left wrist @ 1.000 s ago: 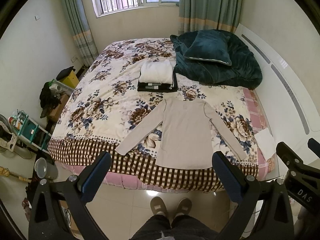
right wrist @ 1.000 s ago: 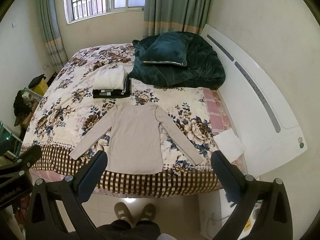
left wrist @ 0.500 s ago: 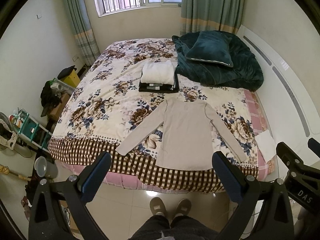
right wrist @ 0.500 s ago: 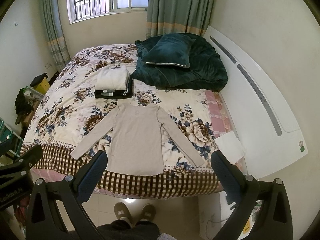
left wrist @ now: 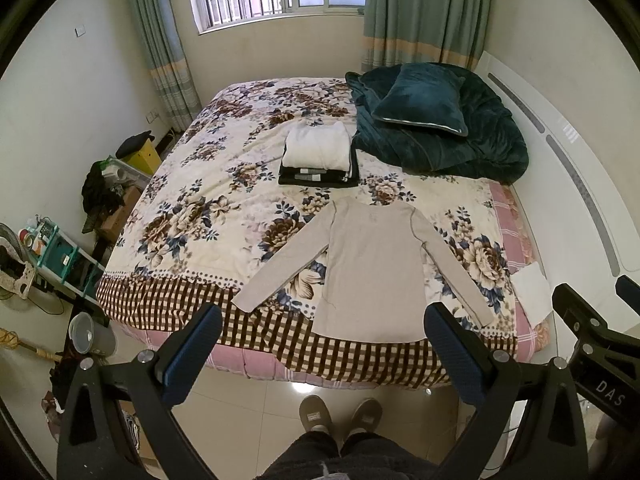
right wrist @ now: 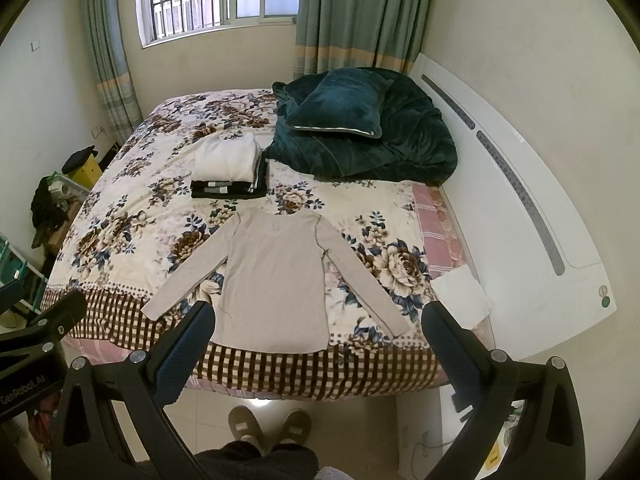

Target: Fold small clothes

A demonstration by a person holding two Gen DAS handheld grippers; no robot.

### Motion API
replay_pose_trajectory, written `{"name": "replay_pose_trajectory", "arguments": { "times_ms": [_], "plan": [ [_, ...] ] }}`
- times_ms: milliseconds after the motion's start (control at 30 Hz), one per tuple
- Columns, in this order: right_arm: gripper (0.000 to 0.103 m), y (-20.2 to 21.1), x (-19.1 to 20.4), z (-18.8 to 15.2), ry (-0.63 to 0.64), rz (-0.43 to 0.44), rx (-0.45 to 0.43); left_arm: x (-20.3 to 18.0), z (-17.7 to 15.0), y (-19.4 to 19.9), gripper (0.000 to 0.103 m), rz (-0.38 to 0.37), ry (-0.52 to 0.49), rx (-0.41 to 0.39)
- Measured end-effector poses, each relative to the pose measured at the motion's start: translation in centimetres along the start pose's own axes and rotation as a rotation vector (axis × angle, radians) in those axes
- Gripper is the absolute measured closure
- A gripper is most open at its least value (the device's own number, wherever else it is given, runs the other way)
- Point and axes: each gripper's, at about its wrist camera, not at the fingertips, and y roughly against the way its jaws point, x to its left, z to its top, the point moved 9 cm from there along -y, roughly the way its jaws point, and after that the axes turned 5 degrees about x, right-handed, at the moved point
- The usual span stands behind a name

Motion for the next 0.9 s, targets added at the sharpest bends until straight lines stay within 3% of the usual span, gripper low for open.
{"name": "replay_pose_trajectory", "arguments": {
  "times_ms": [900],
  "plan": [
    [0.0, -0.41, 0.68, 0.24, 0.004, 0.003, -0.004, 0.07, 0.31, -0.16, 0.0, 0.0, 0.003, -0.005]
  ]
}}
